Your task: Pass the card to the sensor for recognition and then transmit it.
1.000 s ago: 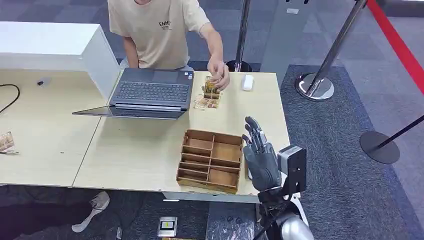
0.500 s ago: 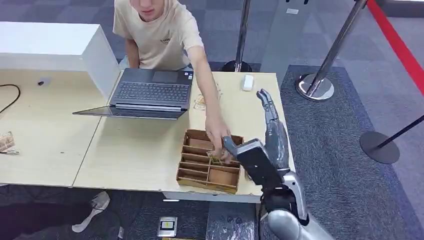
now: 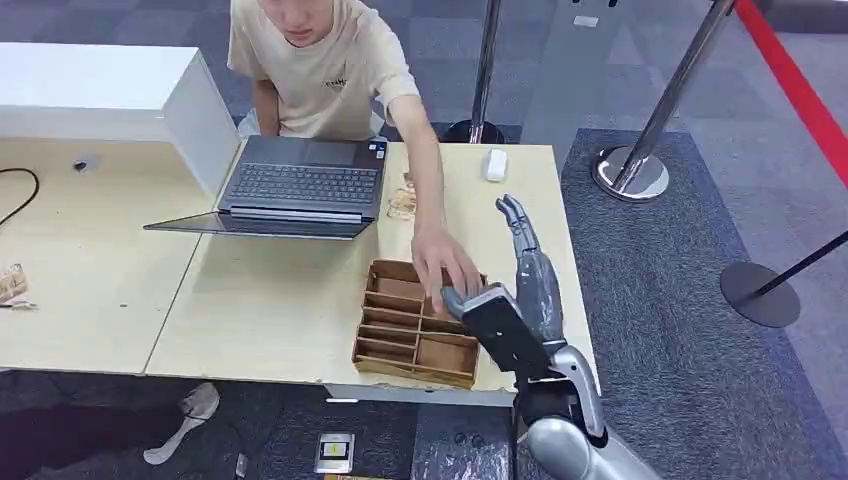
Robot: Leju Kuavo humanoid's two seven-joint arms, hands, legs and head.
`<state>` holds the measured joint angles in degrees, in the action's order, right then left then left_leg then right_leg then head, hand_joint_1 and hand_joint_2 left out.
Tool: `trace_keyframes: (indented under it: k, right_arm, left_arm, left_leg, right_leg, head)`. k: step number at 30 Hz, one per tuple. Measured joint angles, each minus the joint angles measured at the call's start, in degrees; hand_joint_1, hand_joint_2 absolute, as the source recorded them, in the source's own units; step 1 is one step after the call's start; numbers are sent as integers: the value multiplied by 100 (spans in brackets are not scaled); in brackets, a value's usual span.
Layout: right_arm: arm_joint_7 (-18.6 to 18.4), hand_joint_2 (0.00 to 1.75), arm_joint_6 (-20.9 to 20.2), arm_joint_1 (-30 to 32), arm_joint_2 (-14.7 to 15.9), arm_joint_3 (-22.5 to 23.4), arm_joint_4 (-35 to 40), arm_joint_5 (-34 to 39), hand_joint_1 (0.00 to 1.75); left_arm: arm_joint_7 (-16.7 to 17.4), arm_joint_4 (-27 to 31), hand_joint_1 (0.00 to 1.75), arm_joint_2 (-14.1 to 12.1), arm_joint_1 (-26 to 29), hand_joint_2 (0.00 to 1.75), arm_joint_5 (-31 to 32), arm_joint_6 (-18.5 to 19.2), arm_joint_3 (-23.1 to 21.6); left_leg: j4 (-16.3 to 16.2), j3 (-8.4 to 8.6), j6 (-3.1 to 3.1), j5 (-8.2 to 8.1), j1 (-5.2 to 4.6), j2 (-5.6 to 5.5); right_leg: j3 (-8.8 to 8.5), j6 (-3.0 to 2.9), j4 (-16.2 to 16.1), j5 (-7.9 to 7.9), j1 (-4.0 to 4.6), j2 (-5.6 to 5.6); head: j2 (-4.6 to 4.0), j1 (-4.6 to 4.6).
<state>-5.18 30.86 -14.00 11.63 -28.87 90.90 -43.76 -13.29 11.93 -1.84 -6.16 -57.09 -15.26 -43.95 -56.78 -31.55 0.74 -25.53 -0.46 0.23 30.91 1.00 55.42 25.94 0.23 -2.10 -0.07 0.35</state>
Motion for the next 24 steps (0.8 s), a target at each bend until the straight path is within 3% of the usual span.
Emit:
trace_keyframes:
  k: [14,22,24]
  right_arm:
    - [0,175,129,630,184,-72,214,214,0]
    - [-420,175,-123,669,367,-245,184,-1028,0]
    - [-712,175,-216,642,396,-338,149,-1858,0]
  left_arm:
    - [-55,0,0,0,3,175,-118,-17,0]
    - [15,0,0,0,1,175,-59,-22,0]
    - [9,0,0,0,-1,175,-41,-7,0]
  left_leg:
    - [0,1,1,-2,0,1]
    - [0,1,1,-2,0,0]
    - [0,0,1,-2,0,0]
  right_leg:
    - [0,0,-1,0,0,0]
    - [-1,0,0,0,0,1]
    - [0,0,0,0,0,1]
  head:
    - [0,2]
    - [0,2]
    - [0,2]
